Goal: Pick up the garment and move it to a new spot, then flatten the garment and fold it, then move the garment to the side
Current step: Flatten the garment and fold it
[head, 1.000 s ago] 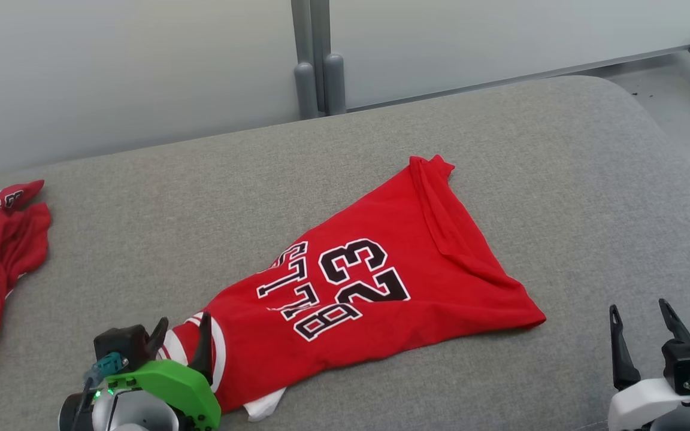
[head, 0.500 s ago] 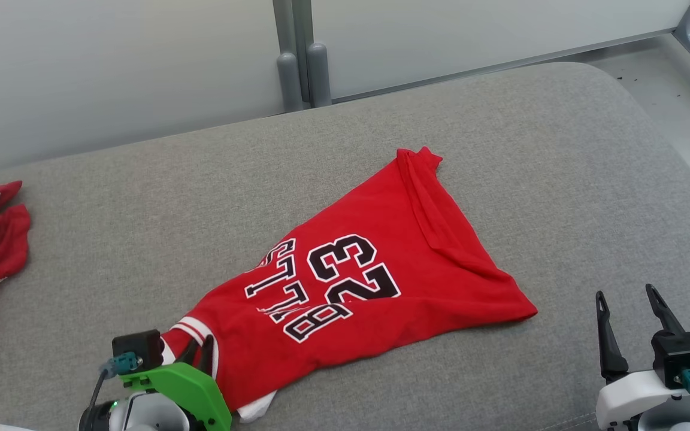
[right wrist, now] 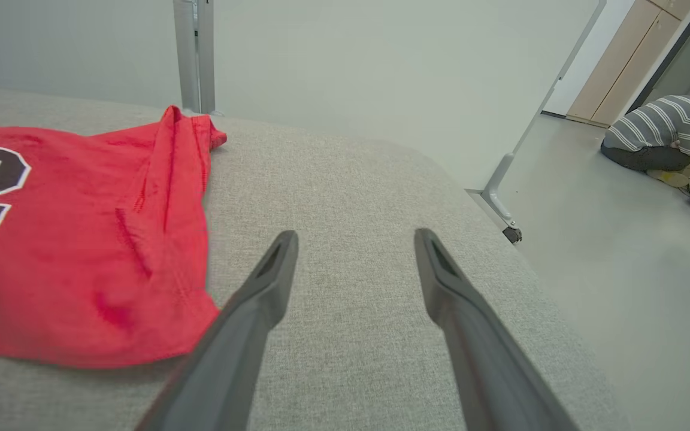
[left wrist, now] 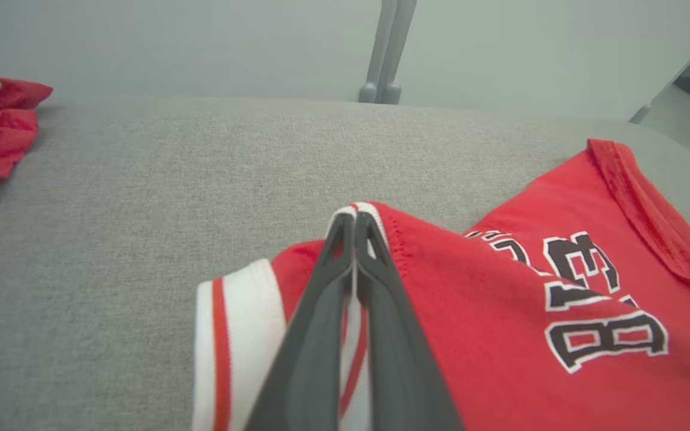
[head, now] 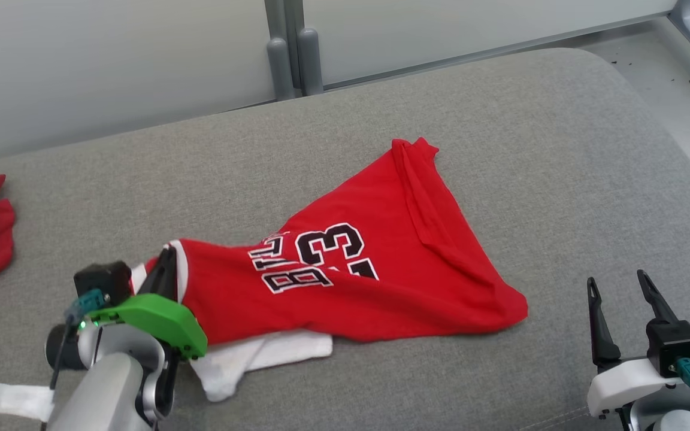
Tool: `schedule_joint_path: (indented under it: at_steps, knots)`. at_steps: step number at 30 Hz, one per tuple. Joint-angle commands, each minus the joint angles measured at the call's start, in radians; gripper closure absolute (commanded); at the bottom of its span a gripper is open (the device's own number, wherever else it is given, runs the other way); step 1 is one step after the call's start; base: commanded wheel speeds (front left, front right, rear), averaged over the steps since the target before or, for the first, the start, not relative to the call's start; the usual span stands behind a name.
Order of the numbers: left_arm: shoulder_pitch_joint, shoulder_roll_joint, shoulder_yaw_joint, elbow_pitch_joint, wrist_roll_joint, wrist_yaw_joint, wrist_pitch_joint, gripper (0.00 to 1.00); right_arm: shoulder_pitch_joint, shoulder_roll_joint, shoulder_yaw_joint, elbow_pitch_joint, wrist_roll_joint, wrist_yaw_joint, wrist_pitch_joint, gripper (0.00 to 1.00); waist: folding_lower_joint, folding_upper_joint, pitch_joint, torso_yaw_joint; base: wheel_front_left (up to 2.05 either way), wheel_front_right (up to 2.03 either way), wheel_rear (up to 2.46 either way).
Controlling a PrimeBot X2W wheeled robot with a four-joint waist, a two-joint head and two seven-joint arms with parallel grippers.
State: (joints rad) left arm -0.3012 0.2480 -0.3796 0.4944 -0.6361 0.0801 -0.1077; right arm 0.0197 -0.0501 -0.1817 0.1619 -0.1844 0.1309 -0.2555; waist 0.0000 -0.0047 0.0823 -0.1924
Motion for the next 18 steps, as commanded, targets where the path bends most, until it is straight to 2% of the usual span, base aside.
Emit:
schedule_joint_path:
  at_steps: [1,5,9,10,11,12,13,18]
  knots:
    - [-0.049,0.015,0.003,0.011,0.016,0.0,-0.014,1.0,-0.012,-0.001,0.003,-0.004,0.01,0.0,-0.002,0.0,0.0,0.0047,0.01,-0.008,0.0,0.0,0.0]
    - [-0.146,0.018,-0.01,0.05,0.054,-0.006,-0.038,1.0,-0.029,-0.001,0.012,0.0,0.014,0.0,-0.003,0.0,0.0,0.0047,0.027,-0.027,0.0,0.0,0.0]
    - [-0.223,-0.013,-0.028,0.126,0.062,-0.017,-0.041,1.0,-0.043,-0.001,0.018,0.009,0.018,0.0,-0.004,0.0,0.0,0.0047,0.039,-0.046,0.0,0.0,0.0]
    - [-0.237,-0.02,-0.029,0.153,0.059,-0.019,-0.044,0.89,-0.046,-0.001,0.02,0.011,0.018,0.0,-0.004,0.0,0.0,0.0047,0.04,-0.05,0.0,0.0,0.0]
    - [-0.251,-0.023,-0.03,0.18,0.063,-0.019,-0.05,0.59,-0.05,-0.001,0.024,0.014,0.019,0.0,-0.004,0.0,0.0,0.0047,0.042,-0.055,0.0,0.0,0.0]
    - [-0.263,-0.025,-0.033,0.207,0.068,-0.02,-0.06,0.09,-0.052,-0.001,0.027,0.016,0.02,0.0,-0.005,0.0,0.0,0.0047,0.043,-0.059,0.0,0.0,0.0]
    - [-0.272,-0.033,-0.034,0.229,0.066,-0.024,-0.07,0.0,-0.053,-0.001,0.029,0.019,0.022,0.0,-0.005,0.0,0.0,0.0047,0.045,-0.062,0.0,0.0,0.0]
    - [-0.284,-0.056,-0.032,0.301,0.06,-0.054,-0.127,0.0,-0.039,-0.001,0.019,0.027,0.026,0.0,-0.007,0.0,0.0,0.0047,0.033,-0.041,0.0,0.0,0.0]
